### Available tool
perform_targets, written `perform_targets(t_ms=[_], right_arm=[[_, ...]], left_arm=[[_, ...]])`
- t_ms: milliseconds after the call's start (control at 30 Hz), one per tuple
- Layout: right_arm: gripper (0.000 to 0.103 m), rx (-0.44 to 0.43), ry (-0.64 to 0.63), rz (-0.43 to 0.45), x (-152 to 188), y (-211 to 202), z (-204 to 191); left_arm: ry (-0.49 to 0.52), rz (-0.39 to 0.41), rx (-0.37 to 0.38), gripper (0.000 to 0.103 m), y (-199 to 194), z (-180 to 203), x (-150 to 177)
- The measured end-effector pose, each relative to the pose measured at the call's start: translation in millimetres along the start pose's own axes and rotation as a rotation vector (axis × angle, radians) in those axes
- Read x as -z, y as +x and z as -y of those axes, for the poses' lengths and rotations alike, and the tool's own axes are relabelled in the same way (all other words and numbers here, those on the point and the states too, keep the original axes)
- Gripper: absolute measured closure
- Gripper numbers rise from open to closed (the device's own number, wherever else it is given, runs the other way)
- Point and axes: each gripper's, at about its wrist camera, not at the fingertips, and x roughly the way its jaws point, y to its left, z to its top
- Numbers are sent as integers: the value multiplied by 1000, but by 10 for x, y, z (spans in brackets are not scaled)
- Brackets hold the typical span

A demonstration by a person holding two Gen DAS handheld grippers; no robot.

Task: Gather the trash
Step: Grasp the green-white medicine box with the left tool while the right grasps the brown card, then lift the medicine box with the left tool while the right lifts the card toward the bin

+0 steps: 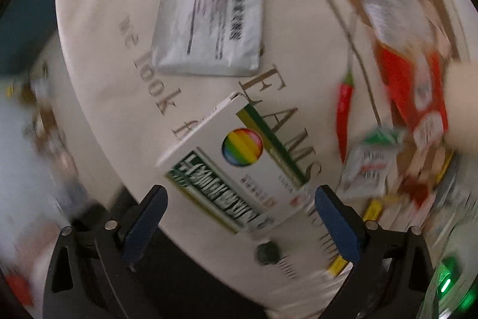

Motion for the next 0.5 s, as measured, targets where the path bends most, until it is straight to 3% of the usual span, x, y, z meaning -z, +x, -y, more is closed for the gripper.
perform_targets(t_ms=[100, 133, 167, 267, 367, 433, 500], right_arm=[[22, -26, 13, -10, -82, -14, 82], [22, -36, 18, -16, -66, 0, 107], [22, -49, 24, -21, -54, 10, 134], [22, -100, 46, -29, -106, -75, 278], [22, -137, 45, -24, -34, -168, 418], [22, -158, 31, -40, -17, -269, 357], [22, -168, 10, -58, 94, -324, 433]], left_arm=[[-114, -16, 6, 11, 81, -48, -15], [-122, 5, -7, 20, 47, -49, -66], [-106, 30, -30, 21, 35, 12, -37], [75, 94, -114, 23, -37, 324, 85], [384, 163, -214, 23, -53, 684, 342], [537, 214, -300, 23, -53, 884, 524], [628, 255, -350, 23, -55, 1001, 659]])
